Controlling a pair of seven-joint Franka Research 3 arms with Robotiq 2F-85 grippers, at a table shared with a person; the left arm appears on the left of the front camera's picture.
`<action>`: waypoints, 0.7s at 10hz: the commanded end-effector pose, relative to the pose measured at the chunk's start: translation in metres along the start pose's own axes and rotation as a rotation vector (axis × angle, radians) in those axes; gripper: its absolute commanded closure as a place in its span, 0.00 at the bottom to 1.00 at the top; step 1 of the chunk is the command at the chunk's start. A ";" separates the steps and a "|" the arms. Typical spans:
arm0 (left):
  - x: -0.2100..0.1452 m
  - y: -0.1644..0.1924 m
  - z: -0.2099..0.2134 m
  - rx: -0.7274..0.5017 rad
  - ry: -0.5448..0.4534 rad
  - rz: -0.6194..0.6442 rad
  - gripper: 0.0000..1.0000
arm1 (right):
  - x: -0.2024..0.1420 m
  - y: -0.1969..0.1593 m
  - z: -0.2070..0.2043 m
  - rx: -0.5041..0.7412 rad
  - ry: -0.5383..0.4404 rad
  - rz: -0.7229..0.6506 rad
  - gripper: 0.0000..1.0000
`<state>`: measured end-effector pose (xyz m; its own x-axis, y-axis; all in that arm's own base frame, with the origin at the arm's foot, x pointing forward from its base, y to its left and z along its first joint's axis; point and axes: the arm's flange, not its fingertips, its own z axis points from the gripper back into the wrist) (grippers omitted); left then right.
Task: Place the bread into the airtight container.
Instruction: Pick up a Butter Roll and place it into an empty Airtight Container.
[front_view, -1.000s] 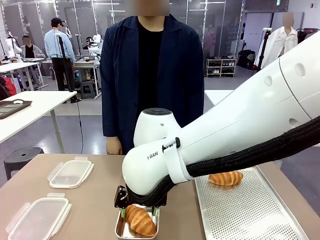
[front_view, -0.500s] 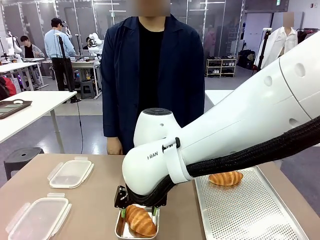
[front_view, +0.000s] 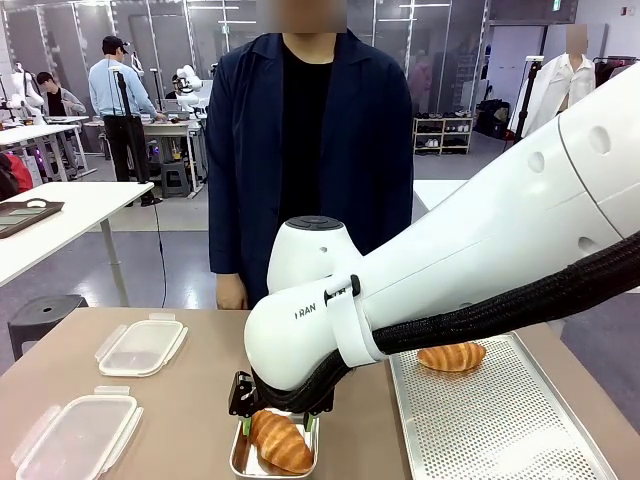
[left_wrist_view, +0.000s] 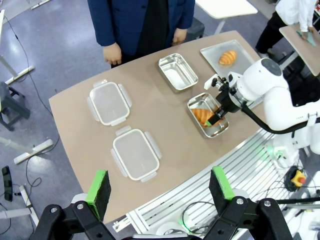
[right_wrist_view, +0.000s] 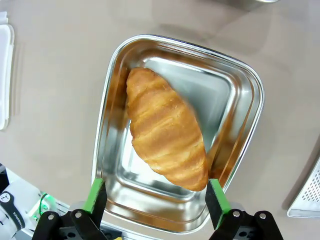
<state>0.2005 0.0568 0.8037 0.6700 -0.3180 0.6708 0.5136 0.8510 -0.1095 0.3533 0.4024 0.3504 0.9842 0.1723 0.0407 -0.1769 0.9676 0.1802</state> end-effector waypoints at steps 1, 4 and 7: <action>0.003 -0.001 0.002 -0.007 -0.005 -0.005 0.00 | 0.000 0.001 0.000 0.001 0.000 0.000 0.00; 0.003 -0.001 0.002 -0.007 -0.005 -0.005 0.00 | 0.000 0.001 0.000 0.001 0.000 0.000 0.00; 0.003 -0.001 0.002 -0.007 -0.005 -0.005 0.00 | -0.001 -0.009 0.048 -0.005 0.010 0.098 0.00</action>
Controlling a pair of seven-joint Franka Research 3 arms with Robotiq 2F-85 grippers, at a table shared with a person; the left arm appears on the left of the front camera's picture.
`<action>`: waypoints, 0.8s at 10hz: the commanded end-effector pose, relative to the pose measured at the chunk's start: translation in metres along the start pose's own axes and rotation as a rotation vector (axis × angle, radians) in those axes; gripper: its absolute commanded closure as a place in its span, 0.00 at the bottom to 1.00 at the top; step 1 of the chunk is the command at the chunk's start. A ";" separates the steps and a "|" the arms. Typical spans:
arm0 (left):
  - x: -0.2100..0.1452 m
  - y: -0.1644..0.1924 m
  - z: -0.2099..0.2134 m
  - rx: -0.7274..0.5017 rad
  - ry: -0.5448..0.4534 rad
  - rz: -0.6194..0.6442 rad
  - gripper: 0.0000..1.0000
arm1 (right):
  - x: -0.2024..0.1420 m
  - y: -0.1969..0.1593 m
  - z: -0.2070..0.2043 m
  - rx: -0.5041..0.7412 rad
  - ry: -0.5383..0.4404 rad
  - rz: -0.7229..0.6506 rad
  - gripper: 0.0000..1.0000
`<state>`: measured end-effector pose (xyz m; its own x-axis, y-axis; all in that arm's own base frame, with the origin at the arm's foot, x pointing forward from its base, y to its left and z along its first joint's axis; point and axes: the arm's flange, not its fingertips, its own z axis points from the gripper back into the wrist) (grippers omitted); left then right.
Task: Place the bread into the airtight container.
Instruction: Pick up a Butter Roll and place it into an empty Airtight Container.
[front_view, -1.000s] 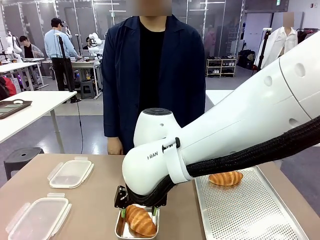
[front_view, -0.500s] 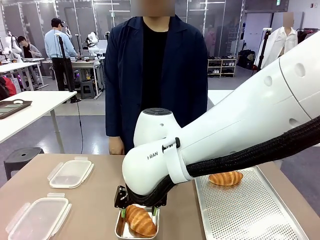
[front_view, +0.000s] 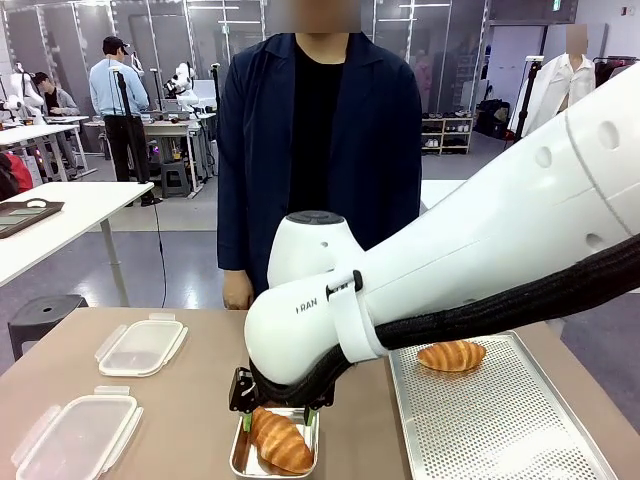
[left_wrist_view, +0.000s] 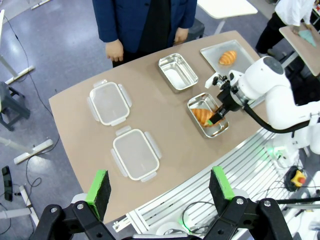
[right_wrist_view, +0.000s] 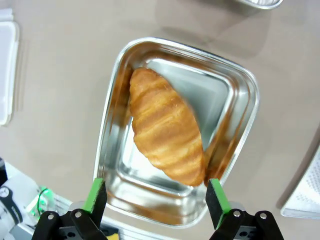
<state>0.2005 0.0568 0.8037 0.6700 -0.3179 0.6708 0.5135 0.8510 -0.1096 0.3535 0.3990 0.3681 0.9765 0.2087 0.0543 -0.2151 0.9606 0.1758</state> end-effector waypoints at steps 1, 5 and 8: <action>0.003 -0.001 0.002 -0.007 -0.005 -0.005 0.00 | -0.004 -0.018 0.070 -0.035 -0.019 0.121 0.00; 0.003 -0.001 0.002 -0.007 -0.005 -0.005 0.00 | -0.051 -0.068 0.193 -0.238 -0.127 0.332 0.00; 0.003 -0.001 0.002 -0.007 -0.005 -0.005 0.00 | -0.089 -0.137 0.264 -0.257 -0.236 0.400 0.00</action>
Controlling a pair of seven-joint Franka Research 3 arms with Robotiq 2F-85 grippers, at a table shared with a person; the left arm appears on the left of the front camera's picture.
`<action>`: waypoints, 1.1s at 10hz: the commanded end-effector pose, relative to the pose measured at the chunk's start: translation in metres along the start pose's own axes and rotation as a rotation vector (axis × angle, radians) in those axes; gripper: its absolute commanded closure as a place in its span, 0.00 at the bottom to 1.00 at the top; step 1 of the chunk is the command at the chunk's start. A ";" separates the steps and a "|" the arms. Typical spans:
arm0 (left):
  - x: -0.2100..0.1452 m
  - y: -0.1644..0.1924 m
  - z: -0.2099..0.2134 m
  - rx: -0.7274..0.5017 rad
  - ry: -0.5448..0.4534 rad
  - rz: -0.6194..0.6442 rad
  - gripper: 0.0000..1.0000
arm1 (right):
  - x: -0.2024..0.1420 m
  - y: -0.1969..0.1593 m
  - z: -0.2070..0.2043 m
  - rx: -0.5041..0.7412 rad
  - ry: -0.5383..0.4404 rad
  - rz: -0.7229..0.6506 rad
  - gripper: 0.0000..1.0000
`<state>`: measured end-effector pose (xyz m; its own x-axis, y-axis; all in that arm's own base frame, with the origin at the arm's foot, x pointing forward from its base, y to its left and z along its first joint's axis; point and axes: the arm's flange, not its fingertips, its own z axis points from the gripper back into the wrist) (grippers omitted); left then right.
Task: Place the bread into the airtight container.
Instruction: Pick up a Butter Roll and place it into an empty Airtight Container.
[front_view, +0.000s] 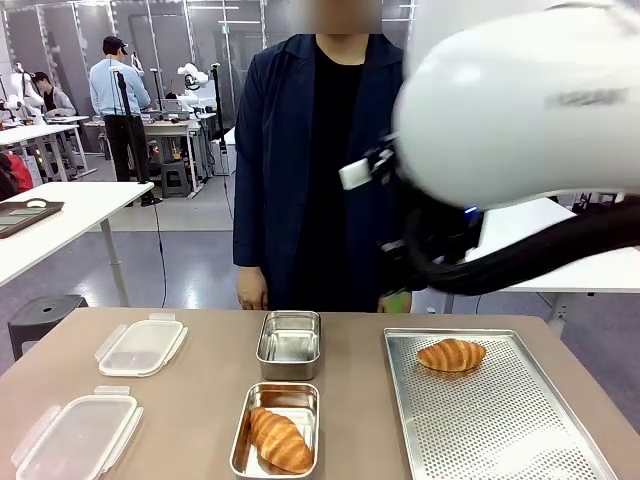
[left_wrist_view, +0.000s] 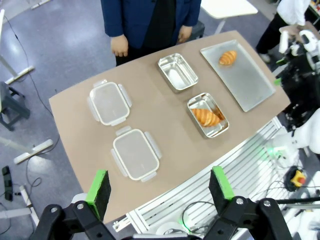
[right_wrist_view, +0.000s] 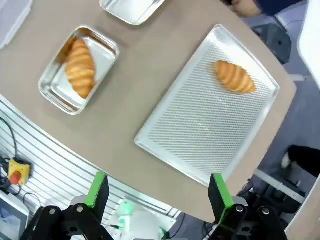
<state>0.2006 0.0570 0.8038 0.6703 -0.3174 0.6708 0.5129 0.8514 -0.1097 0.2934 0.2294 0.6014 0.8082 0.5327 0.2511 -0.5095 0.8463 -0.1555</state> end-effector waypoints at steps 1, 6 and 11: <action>0.003 -0.001 0.002 -0.007 -0.005 -0.006 0.00 | -0.032 -0.048 0.005 0.006 -0.065 -0.011 0.00; 0.003 -0.001 0.002 -0.007 -0.005 -0.006 0.00 | -0.057 -0.182 -0.084 0.142 -0.135 0.261 0.00; 0.003 -0.001 0.002 -0.007 -0.005 -0.006 0.00 | -0.067 -0.187 -0.095 0.099 -0.101 0.237 0.00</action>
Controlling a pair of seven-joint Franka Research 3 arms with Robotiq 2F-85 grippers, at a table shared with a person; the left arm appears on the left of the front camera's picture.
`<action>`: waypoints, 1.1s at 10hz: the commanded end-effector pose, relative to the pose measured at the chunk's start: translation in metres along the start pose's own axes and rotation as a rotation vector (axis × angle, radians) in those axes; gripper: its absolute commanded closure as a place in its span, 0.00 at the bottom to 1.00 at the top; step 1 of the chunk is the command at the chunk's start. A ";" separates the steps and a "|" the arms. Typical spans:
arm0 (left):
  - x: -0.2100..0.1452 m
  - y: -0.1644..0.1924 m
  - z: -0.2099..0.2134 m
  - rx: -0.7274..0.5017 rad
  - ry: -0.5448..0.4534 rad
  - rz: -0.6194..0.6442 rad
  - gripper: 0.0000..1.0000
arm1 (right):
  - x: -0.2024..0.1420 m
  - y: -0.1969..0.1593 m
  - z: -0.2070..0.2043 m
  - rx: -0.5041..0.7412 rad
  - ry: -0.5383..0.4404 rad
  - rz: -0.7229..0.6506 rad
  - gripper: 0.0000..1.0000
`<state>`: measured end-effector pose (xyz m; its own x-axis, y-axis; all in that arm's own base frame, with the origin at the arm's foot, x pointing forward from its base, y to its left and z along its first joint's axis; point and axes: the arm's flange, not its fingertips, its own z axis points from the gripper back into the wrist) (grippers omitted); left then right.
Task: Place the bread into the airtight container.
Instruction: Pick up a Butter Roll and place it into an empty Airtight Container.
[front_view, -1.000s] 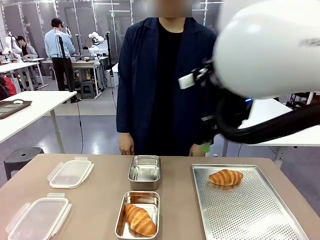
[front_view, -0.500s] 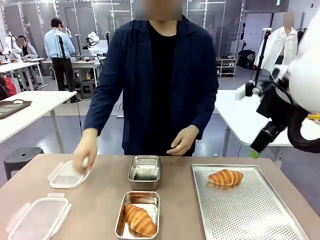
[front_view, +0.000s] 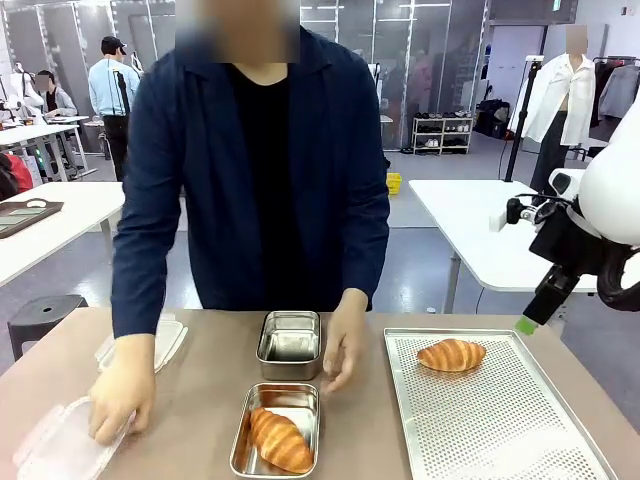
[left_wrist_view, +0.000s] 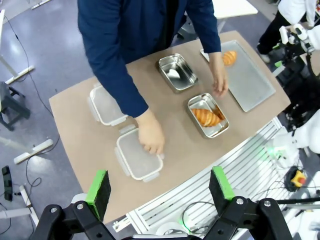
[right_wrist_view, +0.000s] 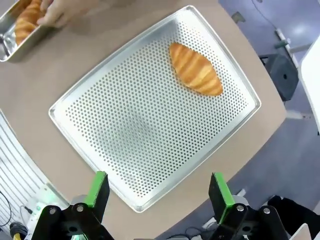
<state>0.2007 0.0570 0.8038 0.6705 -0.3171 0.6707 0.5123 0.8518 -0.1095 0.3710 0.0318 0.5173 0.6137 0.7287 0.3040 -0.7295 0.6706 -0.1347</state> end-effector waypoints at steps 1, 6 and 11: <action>0.003 -0.001 0.002 -0.008 -0.005 -0.006 0.00 | -0.001 0.008 0.007 -0.002 -0.007 -0.028 0.00; 0.003 -0.001 0.002 -0.008 -0.005 -0.006 0.00 | 0.019 -0.064 -0.058 0.141 -0.112 0.333 0.00; 0.003 -0.001 0.002 -0.008 -0.005 -0.006 0.00 | 0.000 -0.082 -0.068 0.150 -0.130 0.232 0.00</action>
<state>0.2007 0.0570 0.8039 0.6706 -0.3171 0.6706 0.5122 0.8518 -0.1094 0.4619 0.0058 0.4483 0.3303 0.8616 0.3855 -0.9188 0.3869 -0.0776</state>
